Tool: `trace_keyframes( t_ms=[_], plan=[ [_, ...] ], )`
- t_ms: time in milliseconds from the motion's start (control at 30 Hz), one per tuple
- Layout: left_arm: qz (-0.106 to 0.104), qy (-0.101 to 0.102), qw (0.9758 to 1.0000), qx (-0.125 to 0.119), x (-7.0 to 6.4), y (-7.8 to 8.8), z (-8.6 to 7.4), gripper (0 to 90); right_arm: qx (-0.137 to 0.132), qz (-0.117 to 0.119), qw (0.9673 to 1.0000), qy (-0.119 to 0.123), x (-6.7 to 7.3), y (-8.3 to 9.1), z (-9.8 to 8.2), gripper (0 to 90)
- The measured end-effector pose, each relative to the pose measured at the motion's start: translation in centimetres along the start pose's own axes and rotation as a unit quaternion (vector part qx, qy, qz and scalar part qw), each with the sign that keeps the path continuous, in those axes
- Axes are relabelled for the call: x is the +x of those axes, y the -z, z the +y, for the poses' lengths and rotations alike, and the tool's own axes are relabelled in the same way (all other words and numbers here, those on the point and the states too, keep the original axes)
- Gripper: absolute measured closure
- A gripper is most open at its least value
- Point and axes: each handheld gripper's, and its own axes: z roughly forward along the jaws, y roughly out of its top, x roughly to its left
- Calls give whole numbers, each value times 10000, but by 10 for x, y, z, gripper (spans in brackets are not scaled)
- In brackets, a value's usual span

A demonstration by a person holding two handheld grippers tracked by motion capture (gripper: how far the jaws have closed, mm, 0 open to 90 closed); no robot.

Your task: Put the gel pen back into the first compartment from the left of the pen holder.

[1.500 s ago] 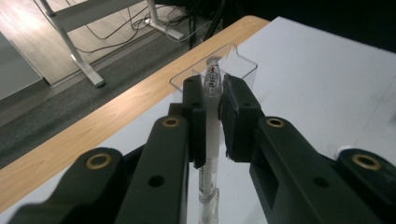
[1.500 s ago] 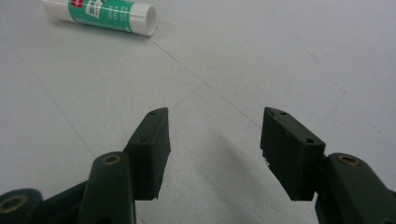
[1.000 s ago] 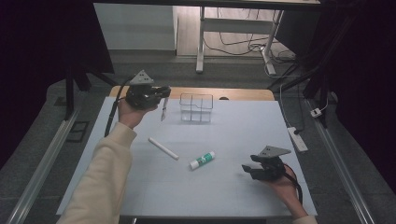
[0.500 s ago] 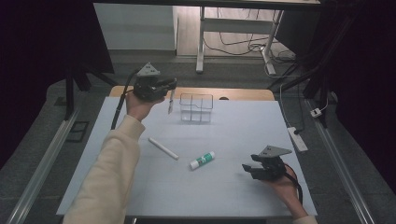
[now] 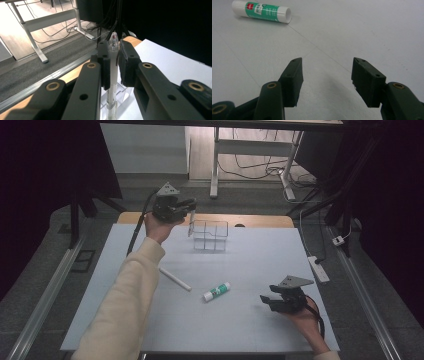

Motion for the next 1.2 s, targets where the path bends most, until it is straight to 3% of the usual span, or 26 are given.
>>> trace_keyframes(
  t_ms=[367,600,1200],
  plan=[
    [152,6,9997,-164,1,-24,6,800,-1,-2,10000,6,0,-1,0,416],
    [139,118,9997,-154,6,-39,6,800,3,13,10000,-12,0,-2,-1,416],
    [214,221,9994,-167,15,-59,7,799,23,1,10000,-7,0,-2,-1,416]
  ],
)
